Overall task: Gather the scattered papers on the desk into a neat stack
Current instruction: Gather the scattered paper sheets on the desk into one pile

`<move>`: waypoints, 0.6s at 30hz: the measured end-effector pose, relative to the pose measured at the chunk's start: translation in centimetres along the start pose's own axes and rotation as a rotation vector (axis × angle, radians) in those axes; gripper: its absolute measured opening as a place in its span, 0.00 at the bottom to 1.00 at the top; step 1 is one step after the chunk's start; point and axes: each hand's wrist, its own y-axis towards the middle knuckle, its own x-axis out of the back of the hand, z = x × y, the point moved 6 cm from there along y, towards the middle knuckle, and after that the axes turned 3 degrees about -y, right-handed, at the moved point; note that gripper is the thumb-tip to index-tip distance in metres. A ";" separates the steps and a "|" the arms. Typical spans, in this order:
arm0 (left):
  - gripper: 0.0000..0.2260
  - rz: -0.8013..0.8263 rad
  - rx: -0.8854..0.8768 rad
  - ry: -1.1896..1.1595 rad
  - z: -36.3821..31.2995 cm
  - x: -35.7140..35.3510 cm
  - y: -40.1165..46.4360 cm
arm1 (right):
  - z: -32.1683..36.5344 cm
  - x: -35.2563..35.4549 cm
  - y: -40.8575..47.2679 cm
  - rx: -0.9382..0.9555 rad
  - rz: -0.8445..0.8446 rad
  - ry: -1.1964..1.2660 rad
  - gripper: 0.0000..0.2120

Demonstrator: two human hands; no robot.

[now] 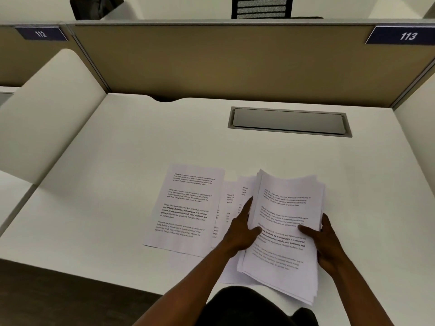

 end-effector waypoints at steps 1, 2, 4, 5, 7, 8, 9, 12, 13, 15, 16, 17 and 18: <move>0.39 0.004 0.015 0.005 0.1 -0.2 0.2 | 0.0 0.3 0.1 -0.007 -0.008 -0.010 0.30; 0.39 0.002 0.023 0.026 0.2 -0.3 0.3 | 0.0 0.7 0.2 -0.003 -0.023 -0.034 0.31; 0.37 -0.067 0.025 0.098 0.4 -0.1 0.4 | 0.6 1.6 0.2 0.063 -0.069 -0.154 0.31; 0.35 -0.150 0.019 0.132 0.4 0.3 0.4 | 1.1 2.0 0.2 0.121 -0.088 -0.248 0.31; 0.30 -0.354 0.007 0.222 0.8 1.4 0.2 | 2.0 2.6 0.0 0.213 -0.097 -0.407 0.32; 0.28 -0.433 0.008 0.278 1.0 2.0 0.1 | 2.2 2.9 0.1 0.232 -0.087 -0.432 0.32; 0.28 -0.479 0.011 0.330 1.3 2.5 0.1 | 2.4 3.1 0.1 0.234 -0.072 -0.419 0.32; 0.31 -0.468 0.024 0.491 2.1 3.2 0.6 | 2.6 3.9 0.0 0.193 -0.025 -0.261 0.29; 0.32 -0.458 0.027 0.545 2.3 3.2 0.8 | 2.7 4.2 -0.1 0.179 -0.026 -0.202 0.28; 0.37 -0.445 0.045 0.634 2.5 3.0 1.2 | 3.0 5.1 -0.3 0.164 -0.049 -0.089 0.29; 0.40 -0.438 0.060 0.677 2.6 2.7 1.4 | 3.1 5.7 -0.4 0.167 -0.059 -0.046 0.30; 0.43 -0.434 0.071 0.715 2.7 2.4 1.5 | 3.4 6.2 -0.5 0.174 -0.067 -0.018 0.30; 0.45 -0.438 0.075 0.743 2.7 2.2 1.6 | 3.6 6.8 -0.6 0.181 -0.074 0.002 0.31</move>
